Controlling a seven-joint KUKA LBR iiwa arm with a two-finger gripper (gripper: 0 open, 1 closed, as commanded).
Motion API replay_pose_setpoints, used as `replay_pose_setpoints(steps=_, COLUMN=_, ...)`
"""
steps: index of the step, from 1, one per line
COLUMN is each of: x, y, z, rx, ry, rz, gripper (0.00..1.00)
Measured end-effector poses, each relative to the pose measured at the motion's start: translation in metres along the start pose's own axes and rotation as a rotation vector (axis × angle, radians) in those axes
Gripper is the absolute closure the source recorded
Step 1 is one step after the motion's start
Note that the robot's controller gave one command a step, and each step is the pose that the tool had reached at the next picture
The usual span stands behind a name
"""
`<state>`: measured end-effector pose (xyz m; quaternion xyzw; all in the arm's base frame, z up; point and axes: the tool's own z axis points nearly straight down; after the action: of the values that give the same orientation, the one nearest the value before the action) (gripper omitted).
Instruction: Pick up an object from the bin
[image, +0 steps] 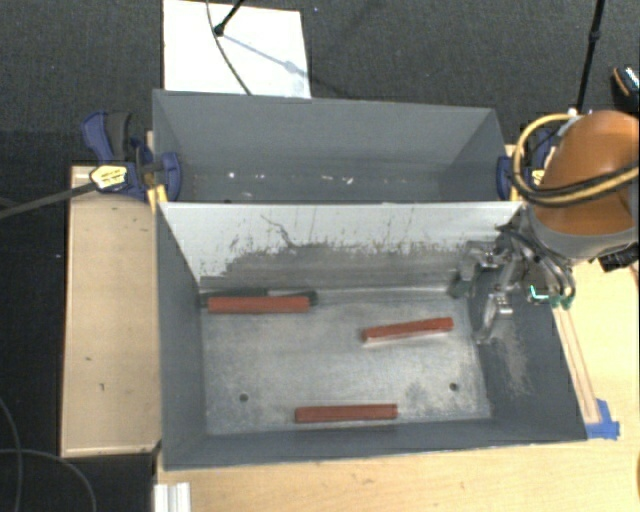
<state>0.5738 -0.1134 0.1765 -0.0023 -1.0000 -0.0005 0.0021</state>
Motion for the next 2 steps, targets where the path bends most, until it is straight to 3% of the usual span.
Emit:
replay_pose_setpoints(steps=1, x=0.0009, y=0.0426, z=0.1107, rx=-0.002, ry=0.001, rz=-0.038, gripper=0.0)
replay_pose_setpoints(steps=2, x=-0.0013, y=0.0403, z=0.1057, rx=0.001, ry=-0.007, rz=-0.041, gripper=1.0)
